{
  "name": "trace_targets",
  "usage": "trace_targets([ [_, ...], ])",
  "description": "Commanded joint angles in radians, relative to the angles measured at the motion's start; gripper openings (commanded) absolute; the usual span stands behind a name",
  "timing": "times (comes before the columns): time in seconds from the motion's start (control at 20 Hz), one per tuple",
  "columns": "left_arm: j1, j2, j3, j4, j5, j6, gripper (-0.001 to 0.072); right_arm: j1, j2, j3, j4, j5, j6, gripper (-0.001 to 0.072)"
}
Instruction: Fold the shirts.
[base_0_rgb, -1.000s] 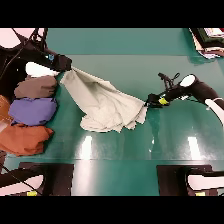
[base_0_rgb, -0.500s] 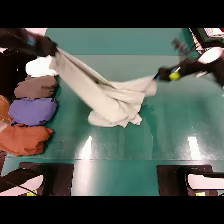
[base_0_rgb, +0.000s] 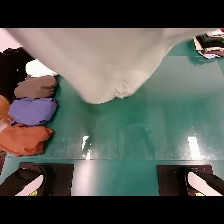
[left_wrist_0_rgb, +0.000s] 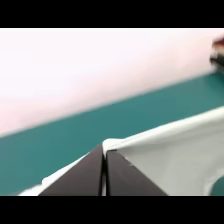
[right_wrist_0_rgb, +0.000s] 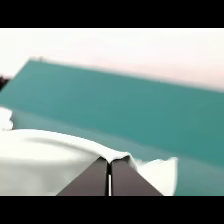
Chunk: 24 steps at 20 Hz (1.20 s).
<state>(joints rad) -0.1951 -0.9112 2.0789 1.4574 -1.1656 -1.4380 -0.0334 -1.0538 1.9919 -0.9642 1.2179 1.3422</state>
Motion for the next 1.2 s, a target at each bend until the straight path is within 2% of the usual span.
trace_targets([
  [0.0,0.001,0.117,0.016,-0.001,0.097,-0.027,0.0022,-0.092,0.127,0.094,-0.005,-0.059,0.0,0.0014],
  [0.2,0.001,0.175,0.019,-0.03,0.141,-0.031,0.0021,-0.235,0.248,0.016,-0.004,-0.175,0.0,0.0014],
  [0.3,0.001,0.17,0.021,-0.031,0.135,-0.029,0.0022,-0.304,0.263,0.012,-0.002,-0.174,0.001,0.0013],
  [0.55,0.001,0.055,-0.041,0.032,0.035,-0.03,0.0021,-0.346,0.082,0.169,0.052,0.04,0.031,0.0013],
  [0.75,0.001,-0.112,-0.268,0.013,-0.009,-0.055,0.0022,-0.218,-0.063,-0.054,0.035,0.13,0.066,0.0014],
  [0.85,0.001,-0.228,-0.376,-0.004,-0.018,-0.055,0.0022,-0.117,-0.158,-0.179,-0.045,0.141,0.071,0.0013],
  [1.0,0.001,-0.439,-0.472,-0.002,0.043,-0.054,0.0022,0.021,-0.335,-0.282,-0.215,0.041,0.071,0.0014],
  [1.15,0.001,-0.626,-0.471,0.002,0.158,-0.053,0.0022,0.066,-0.488,-0.29,-0.206,-0.107,0.088,0.0014],
])
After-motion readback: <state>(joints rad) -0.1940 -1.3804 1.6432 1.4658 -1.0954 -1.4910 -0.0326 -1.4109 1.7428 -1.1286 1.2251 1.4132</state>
